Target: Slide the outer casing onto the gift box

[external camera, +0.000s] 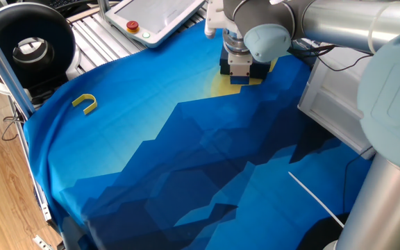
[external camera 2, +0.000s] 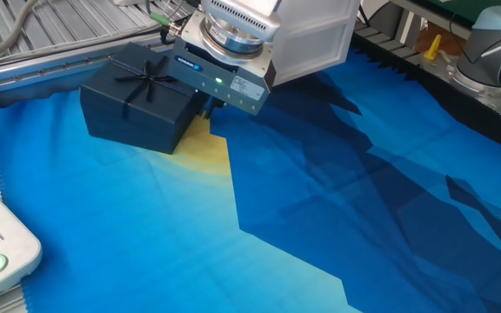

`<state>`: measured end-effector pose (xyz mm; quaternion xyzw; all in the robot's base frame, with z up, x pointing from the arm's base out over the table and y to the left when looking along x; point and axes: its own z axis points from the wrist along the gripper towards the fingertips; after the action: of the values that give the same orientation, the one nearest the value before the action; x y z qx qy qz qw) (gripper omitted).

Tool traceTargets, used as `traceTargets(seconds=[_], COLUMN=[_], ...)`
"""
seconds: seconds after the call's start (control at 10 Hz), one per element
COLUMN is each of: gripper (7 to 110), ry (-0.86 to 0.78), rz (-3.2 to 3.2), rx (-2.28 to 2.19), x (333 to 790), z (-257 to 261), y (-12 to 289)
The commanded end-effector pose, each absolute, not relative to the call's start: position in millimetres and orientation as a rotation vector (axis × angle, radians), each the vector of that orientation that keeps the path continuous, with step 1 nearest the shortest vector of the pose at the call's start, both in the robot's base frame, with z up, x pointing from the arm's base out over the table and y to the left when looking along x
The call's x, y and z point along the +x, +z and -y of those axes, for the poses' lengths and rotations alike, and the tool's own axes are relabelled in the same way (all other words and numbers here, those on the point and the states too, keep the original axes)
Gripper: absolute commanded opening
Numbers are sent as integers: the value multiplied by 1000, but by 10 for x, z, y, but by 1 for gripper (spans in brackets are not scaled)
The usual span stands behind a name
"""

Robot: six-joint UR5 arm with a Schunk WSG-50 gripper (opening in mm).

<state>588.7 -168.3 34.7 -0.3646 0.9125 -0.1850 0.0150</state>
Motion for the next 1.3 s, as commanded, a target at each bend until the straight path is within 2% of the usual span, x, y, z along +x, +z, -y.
traceTargets(seconds=[0.0, 1.2], gripper=[7, 7], ry=[-618, -730], rz=[-2812, -2769], rx=[-1158, -1214], x=[5920, 5988], z=[1767, 1867], y=[413, 556])
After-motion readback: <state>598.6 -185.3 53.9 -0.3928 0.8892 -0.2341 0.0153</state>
